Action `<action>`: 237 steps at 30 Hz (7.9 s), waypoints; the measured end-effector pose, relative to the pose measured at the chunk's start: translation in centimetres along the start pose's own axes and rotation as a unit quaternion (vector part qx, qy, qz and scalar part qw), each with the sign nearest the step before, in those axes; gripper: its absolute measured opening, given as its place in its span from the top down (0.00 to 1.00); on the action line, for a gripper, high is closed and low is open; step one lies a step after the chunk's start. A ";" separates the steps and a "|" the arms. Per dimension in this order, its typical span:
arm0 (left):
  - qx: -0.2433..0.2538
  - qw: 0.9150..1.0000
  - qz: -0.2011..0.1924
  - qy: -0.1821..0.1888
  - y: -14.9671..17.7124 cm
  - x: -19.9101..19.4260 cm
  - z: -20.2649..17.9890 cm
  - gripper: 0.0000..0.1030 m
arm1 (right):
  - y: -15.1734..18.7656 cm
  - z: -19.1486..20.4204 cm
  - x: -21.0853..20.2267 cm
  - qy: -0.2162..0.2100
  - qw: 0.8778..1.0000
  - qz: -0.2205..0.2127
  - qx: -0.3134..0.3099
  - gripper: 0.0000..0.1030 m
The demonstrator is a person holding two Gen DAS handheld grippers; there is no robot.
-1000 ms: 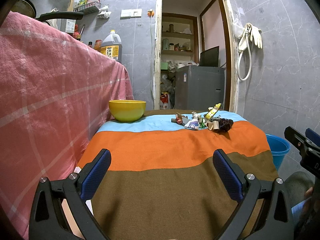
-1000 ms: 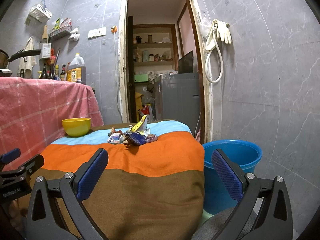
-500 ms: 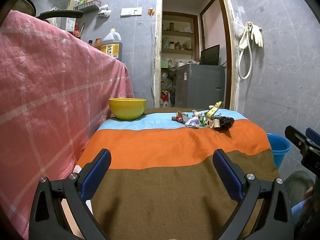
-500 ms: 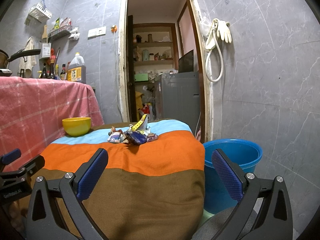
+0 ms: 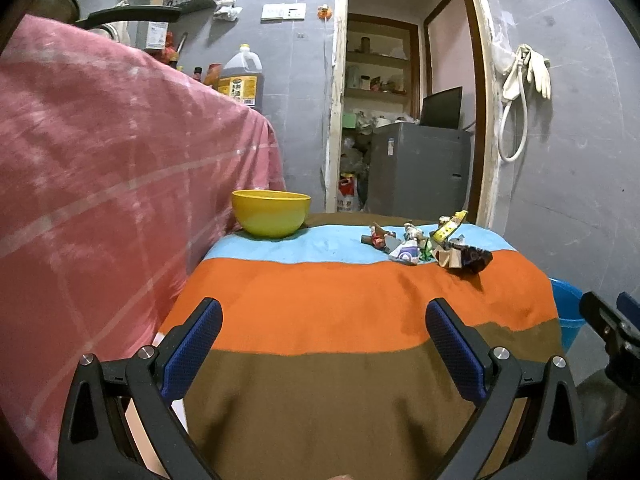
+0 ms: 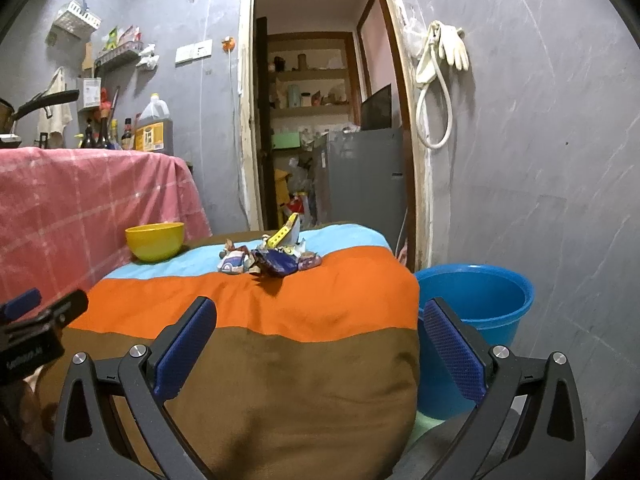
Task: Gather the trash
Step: 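Grasp the white-purple wrapper with the left tool while the right tool grasps the round purple wrapper, then carry both wrappers over the blue bucket and open both tools, then bring both tools back over the wrapper pile on the blanket, then grasp the blue printed snack bag with the right tool while the left tool grasps the white paper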
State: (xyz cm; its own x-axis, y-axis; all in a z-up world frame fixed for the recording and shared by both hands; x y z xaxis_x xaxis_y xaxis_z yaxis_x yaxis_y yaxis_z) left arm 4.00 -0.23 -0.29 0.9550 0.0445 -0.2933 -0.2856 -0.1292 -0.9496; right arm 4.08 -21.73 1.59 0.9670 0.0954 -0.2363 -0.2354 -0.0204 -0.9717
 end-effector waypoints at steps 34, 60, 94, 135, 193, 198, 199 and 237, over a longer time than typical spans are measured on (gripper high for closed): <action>0.028 0.980 0.188 0.064 -6.2 19.4 -4.0 0.03 | -6.9 -4.1 18.4 -0.047 0.997 0.018 -0.052 0.00; 0.025 0.943 0.299 0.143 -4.8 23.4 -6.3 0.80 | -3.0 -2.4 22.3 -0.142 0.972 0.167 -0.088 0.54; 0.093 0.916 0.260 0.292 -8.5 21.8 -30.0 0.83 | -6.2 -21.8 16.2 0.068 0.988 0.051 0.126 0.73; 0.047 0.980 0.096 0.170 -13.4 17.7 -22.7 0.06 | -8.0 -21.9 13.8 0.094 0.985 -0.024 0.144 0.00; 0.040 0.977 0.210 0.019 -5.4 22.2 -2.8 0.04 | -3.7 -3.6 22.6 -0.072 0.980 0.174 -0.066 0.00; 0.040 0.968 0.246 0.018 -5.1 24.3 -3.7 0.04 | -3.6 -4.3 22.8 -0.063 0.979 0.181 -0.064 0.00; 0.035 0.967 0.250 0.019 -5.0 24.6 -3.7 0.04 | -3.5 -4.2 22.8 -0.062 0.979 0.182 -0.070 0.00; -0.018 0.965 0.242 0.098 -5.1 22.3 -3.6 0.98 | -2.0 -2.5 20.3 -0.099 0.979 0.143 -0.103 0.55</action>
State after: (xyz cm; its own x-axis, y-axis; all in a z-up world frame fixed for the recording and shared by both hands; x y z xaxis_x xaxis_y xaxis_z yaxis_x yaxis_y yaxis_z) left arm 27.01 -2.14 -1.61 0.7082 -0.2173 -0.6718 -0.7026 -0.1232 -0.7009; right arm 24.38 -22.26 -1.31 0.8216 0.2472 -0.5138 -0.4498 -0.2727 -0.8505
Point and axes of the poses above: each gripper's, at about its wrist camera, not at the fingertips, and x roughly the way its jaws point, z to its left, y to its underside, the point moved 2 cm from there along x, roughly the way its jaws point, and after that the axes turned 3 degrees about -x, right-handed, at the moved point
